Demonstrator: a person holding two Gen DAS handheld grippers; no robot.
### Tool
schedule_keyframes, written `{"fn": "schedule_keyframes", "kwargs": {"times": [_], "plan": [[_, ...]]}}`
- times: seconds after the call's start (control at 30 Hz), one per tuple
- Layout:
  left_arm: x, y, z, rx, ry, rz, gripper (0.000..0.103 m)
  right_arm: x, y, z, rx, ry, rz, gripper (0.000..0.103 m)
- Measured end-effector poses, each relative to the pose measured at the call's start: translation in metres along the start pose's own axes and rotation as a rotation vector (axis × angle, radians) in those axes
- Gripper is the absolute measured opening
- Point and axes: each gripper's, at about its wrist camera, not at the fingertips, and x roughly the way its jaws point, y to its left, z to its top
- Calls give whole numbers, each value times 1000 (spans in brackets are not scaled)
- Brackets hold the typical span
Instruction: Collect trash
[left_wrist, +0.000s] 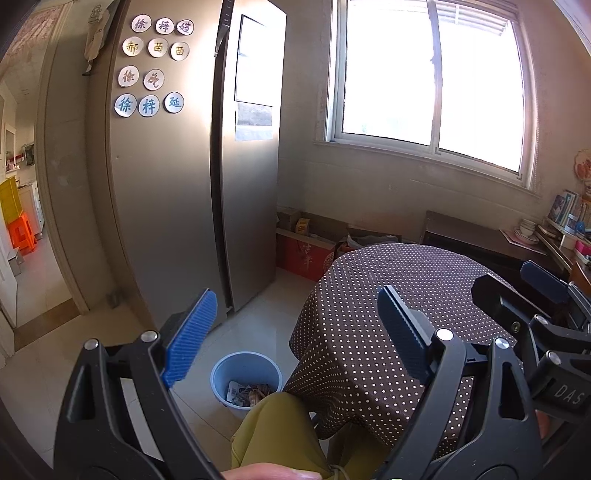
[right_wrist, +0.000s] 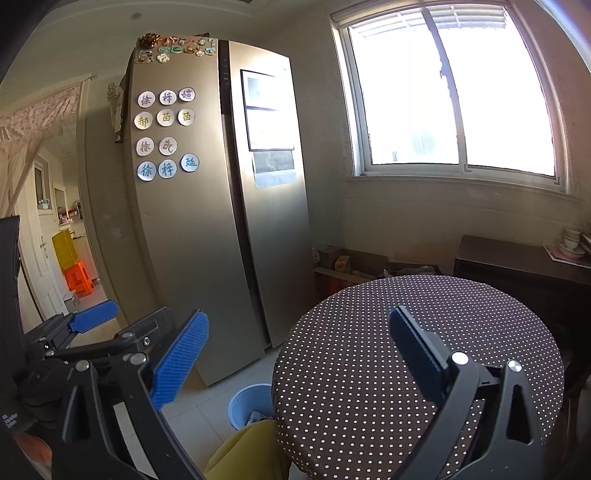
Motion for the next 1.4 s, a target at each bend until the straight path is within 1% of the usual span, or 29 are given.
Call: {"fn": "schedule_keyframes", "kwargs": {"times": [0.3,0.5,1.13,1.3,1.4], "plan": [[3,2,-2,-1,15,-17,87,1,1,-4,9,6,-12,97],[2,-1,-3,0,11,-4,87,3,2,-4,6,13,-13,97],[6,2,-5,-8,24,-15,87,4,1,-5,8,20,-10,97],[9,2,-6,-15,40,-21,87,6,1,-7,9,29,-7,97],[9,2,-8,-14,39,-12,87,9,1,-9,-1,40,-7,97]]}}
